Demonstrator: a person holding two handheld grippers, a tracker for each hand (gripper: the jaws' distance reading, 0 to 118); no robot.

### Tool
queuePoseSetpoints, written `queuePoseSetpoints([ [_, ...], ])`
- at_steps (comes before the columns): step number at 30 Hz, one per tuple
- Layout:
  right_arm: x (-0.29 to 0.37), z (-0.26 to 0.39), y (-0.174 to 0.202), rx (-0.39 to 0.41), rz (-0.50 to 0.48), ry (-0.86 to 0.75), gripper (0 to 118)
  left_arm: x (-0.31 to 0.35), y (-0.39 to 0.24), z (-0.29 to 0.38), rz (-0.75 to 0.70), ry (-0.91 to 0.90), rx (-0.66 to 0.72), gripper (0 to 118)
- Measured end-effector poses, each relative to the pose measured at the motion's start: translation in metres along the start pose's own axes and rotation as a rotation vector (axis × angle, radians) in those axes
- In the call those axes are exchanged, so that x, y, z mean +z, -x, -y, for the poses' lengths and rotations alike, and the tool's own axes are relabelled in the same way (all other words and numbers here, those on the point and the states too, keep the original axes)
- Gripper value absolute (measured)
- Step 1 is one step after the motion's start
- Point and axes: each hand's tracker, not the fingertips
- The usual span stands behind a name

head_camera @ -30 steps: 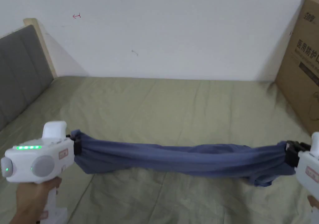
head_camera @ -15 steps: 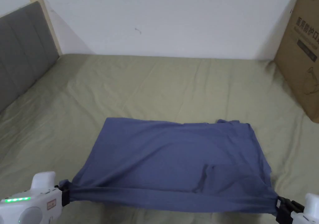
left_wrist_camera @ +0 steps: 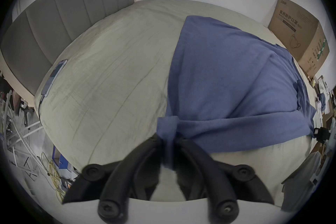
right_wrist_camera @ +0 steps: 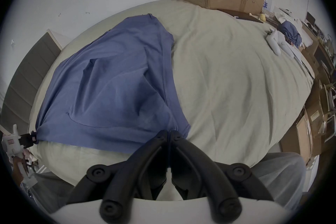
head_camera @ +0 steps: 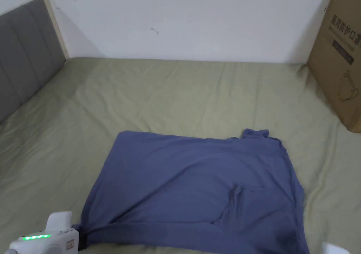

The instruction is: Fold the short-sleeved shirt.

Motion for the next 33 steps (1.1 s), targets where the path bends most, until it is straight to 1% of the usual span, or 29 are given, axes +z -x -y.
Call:
queuePoseSetpoints([
  [1, 0.008, -0.004, 0.003, 0.002, 0.000, -0.015, 17, 0.005, 0.000, -0.003, 0.011, 0.012, 0.026, 54],
  [2, 0.015, -0.009, 0.005, 0.007, 0.000, -0.032, 46, 0.012, -0.001, -0.004, 0.029, 0.021, 0.062, 76],
  [3, 0.023, -0.015, 0.008, 0.019, -0.009, -0.066, 72, 0.023, -0.001, -0.008, 0.070, -0.018, 0.098, 87],
  [4, 0.030, -0.022, 0.011, 0.026, -0.033, -0.098, 93, 0.035, -0.002, -0.011, 0.124, -0.066, 0.120, 93],
  [5, 0.041, -0.033, 0.015, 0.028, -0.054, -0.130, 105, 0.046, -0.004, -0.017, 0.166, -0.116, 0.147, 96],
  [6, 0.051, -0.041, 0.019, 0.029, -0.070, -0.180, 107, 0.058, -0.007, -0.023, 0.201, -0.158, 0.168, 96],
  [10, 0.102, -0.079, 0.043, 0.075, -0.104, -0.402, 107, 0.111, -0.028, -0.055, 0.270, -0.343, 0.133, 96],
  [13, 0.138, -0.099, 0.060, 0.109, -0.131, -0.553, 107, 0.144, -0.046, -0.074, 0.246, -0.497, 0.079, 96],
  [16, 0.163, -0.108, 0.072, 0.130, -0.139, -0.670, 107, 0.166, -0.064, -0.084, 0.203, -0.616, 0.014, 94],
  [18, 0.175, -0.111, 0.081, 0.146, -0.128, -0.724, 107, 0.175, -0.074, -0.087, 0.169, -0.687, -0.017, 92],
  [19, 0.178, -0.111, 0.084, 0.155, -0.123, -0.738, 107, 0.178, -0.079, -0.087, 0.173, -0.706, -0.022, 88],
  [20, 0.180, -0.110, 0.086, 0.160, -0.121, -0.748, 107, 0.178, -0.081, -0.087, 0.183, -0.716, -0.024, 77],
  [21, 0.183, -0.110, 0.089, 0.173, -0.117, -0.766, 103, 0.179, -0.084, -0.086, 0.194, -0.724, -0.035, 63],
  [22, 0.185, -0.108, 0.091, 0.182, -0.112, -0.781, 92, 0.179, -0.087, -0.085, 0.216, -0.712, -0.027, 44],
  [23, 0.187, -0.107, 0.094, 0.193, -0.096, -0.788, 54, 0.179, -0.089, -0.084, 0.229, -0.716, -0.037, 11],
  [24, 0.186, -0.106, 0.097, 0.210, -0.071, -0.799, 15, 0.179, -0.091, -0.084, 0.235, -0.713, -0.040, 0],
  [25, 0.184, -0.106, 0.098, 0.222, -0.055, -0.801, 0, 0.178, -0.092, -0.082, 0.232, -0.720, -0.036, 0],
  [26, 0.185, -0.104, 0.097, 0.226, -0.054, -0.805, 0, 0.177, -0.092, -0.081, 0.247, -0.713, -0.037, 0],
  [27, 0.185, -0.105, 0.096, 0.227, -0.081, -0.793, 0, 0.177, -0.092, -0.079, 0.249, -0.712, -0.035, 0],
  [29, 0.182, -0.105, 0.096, 0.226, -0.082, -0.783, 0, 0.175, -0.090, -0.080, 0.251, -0.701, -0.030, 0],
  [33, 0.177, -0.105, 0.097, 0.234, -0.079, -0.769, 0, 0.158, -0.079, -0.079, 0.239, -0.582, -0.010, 0],
])
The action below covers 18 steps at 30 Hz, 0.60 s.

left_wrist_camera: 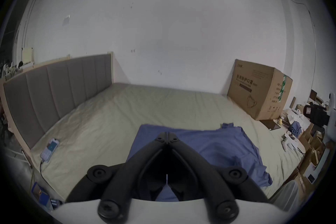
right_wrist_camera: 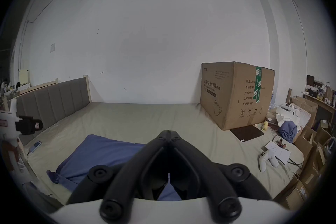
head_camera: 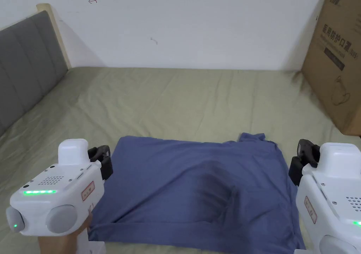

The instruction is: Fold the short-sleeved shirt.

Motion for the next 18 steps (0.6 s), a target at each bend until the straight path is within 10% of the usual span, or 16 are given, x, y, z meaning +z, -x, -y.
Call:
queuePoseSetpoints([
  [8, -0.009, 0.007, 0.005, -0.009, -0.019, 0.037, 0, -0.037, 0.059, 0.048, -0.080, 0.305, 0.083, 21],
  [11, -0.012, 0.009, 0.007, -0.007, -0.021, 0.046, 0, -0.054, 0.076, 0.070, -0.132, 0.480, 0.127, 93],
  [12, -0.012, 0.011, 0.007, -0.009, -0.024, 0.050, 0, -0.057, 0.081, 0.079, -0.148, 0.521, 0.142, 99],
  [18, -0.015, 0.018, 0.009, -0.002, -0.030, 0.080, 0, -0.071, 0.099, 0.120, -0.186, 0.621, 0.098, 99],
])
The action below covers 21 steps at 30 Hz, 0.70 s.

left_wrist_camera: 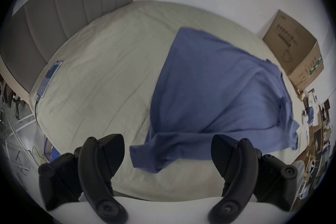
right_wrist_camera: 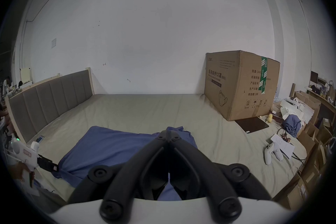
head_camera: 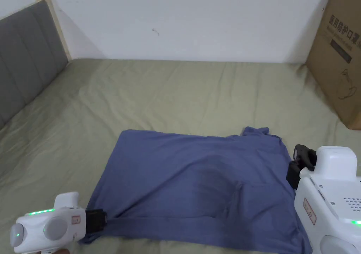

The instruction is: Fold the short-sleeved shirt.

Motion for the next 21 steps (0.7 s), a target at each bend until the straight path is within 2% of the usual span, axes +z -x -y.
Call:
queuePoseSetpoints([
  [1, -0.001, 0.001, 0.000, 0.003, 0.002, 0.005, 0, -0.004, 0.001, 0.002, -0.005, 0.006, -0.003, 95],
  [2, -0.001, 0.003, -0.001, 0.004, 0.002, 0.012, 0, -0.007, 0.002, 0.005, -0.016, 0.004, -0.005, 81],
  [3, -0.001, 0.004, -0.002, 0.003, 0.002, 0.016, 0, -0.011, 0.003, 0.008, -0.014, -0.004, -0.011, 62],
  [5, -0.001, 0.006, -0.004, -0.003, 0.005, 0.025, 0, -0.019, 0.005, 0.009, -0.003, 0.021, -0.017, 12],
  [6, 0.000, 0.008, -0.005, -0.005, 0.008, 0.030, 0, -0.023, 0.005, 0.010, 0.050, 0.056, 0.012, 5],
  [12, -0.005, 0.029, -0.023, -0.044, 0.029, 0.119, 1, -0.002, 0.000, 0.008, 0.034, -0.027, 0.021, 4],
  [13, -0.008, 0.038, -0.028, -0.053, 0.026, 0.157, 11, 0.003, 0.000, 0.006, 0.038, -0.047, 0.018, 4],
  [14, -0.010, 0.047, -0.032, -0.056, 0.032, 0.196, 35, 0.008, 0.000, 0.005, 0.046, -0.056, 0.016, 4],
  [16, -0.017, 0.070, -0.040, -0.070, 0.044, 0.280, 70, 0.017, -0.001, 0.003, 0.057, -0.080, 0.009, 4],
  [17, -0.021, 0.081, -0.043, -0.078, 0.043, 0.337, 95, 0.021, -0.002, 0.002, 0.059, -0.091, 0.007, 4],
  [18, -0.024, 0.094, -0.047, -0.087, 0.057, 0.372, 108, 0.024, -0.002, 0.001, 0.059, -0.097, 0.005, 4],
  [19, -0.028, 0.108, -0.050, -0.088, 0.065, 0.414, 108, 0.026, -0.001, 0.000, 0.057, -0.105, 0.000, 4],
  [21, -0.034, 0.132, -0.053, -0.090, 0.073, 0.484, 115, 0.028, -0.001, -0.001, 0.059, -0.112, -0.001, 4],
])
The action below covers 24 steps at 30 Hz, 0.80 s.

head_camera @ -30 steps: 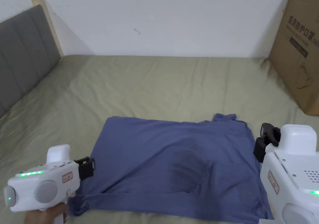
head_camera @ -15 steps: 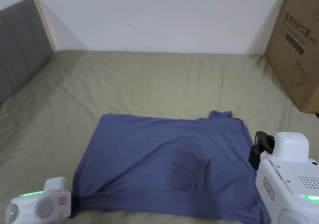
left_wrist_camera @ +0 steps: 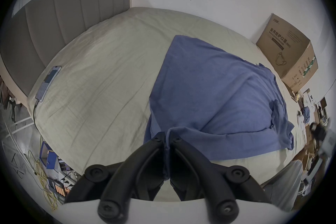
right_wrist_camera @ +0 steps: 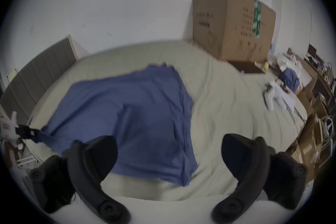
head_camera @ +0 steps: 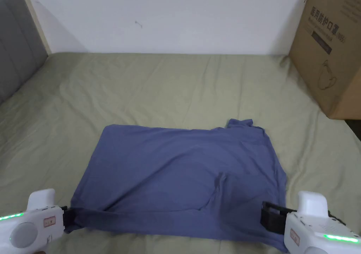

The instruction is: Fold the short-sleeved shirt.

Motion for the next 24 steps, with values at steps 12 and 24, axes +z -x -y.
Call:
queuePoseSetpoints([
  [12, -0.048, 0.048, -0.006, -0.004, -0.012, 0.185, 7, -0.003, 0.001, 0.000, 0.001, 0.004, 0.020, 4],
  [24, -0.015, -0.058, 0.009, -0.010, -0.060, -0.069, 6, 0.000, -0.019, -0.078, 0.022, -0.154, 0.013, 4],
])
